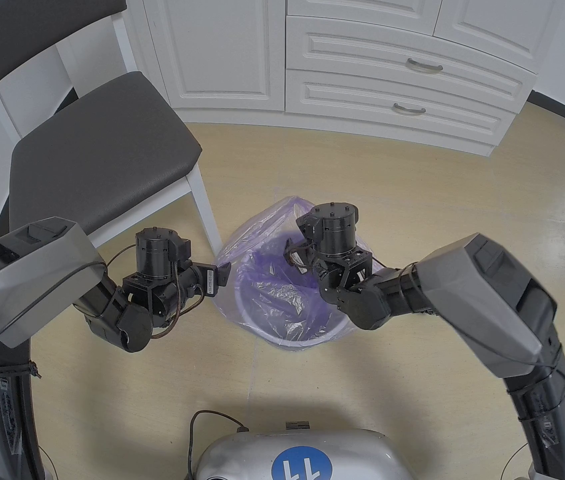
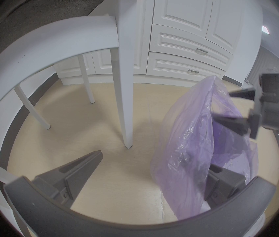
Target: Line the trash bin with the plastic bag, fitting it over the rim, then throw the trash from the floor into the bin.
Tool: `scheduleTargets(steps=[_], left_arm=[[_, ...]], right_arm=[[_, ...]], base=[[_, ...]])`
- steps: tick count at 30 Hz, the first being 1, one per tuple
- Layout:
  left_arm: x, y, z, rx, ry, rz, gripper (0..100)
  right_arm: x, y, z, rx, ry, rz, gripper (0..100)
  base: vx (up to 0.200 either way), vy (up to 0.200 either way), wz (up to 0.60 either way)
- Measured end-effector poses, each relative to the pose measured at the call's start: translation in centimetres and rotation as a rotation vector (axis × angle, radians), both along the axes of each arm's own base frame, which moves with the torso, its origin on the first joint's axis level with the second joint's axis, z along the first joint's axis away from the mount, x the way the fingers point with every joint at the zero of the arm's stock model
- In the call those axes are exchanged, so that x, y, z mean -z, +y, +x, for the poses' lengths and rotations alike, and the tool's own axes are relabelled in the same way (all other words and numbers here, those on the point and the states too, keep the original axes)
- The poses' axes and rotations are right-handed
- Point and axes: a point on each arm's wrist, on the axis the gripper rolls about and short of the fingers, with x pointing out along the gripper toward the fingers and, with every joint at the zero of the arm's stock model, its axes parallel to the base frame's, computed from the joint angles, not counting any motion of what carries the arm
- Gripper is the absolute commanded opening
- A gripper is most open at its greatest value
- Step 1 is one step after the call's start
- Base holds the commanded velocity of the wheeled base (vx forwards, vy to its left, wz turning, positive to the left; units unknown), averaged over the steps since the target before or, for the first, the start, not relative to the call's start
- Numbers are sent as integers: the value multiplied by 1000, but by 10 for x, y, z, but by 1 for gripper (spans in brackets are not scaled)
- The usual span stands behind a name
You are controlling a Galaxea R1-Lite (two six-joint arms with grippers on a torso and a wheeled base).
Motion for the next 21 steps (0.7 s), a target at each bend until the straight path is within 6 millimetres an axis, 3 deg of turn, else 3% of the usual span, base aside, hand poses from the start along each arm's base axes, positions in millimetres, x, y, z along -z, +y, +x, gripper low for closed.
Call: scheduleTargets(steps=[3,10,17,21], left_arm=[[0,0,0,2,-2,-1,100],[0,-3,-1,8,-5,-4,100],[-4,-9,1,17,-26,-28,100],[-6,-14,3,18,-22,-56,100]], right_arm=[[-11,-5,-21,-35,132,10,100],[-38,-32,-56,-24,240,141,100],[-39,-59,-83,77,340,440,100],[-35,-72,-86,145,367,588,100]], base=[[0,0,0],[0,0,0],[0,0,0],[0,0,0]])
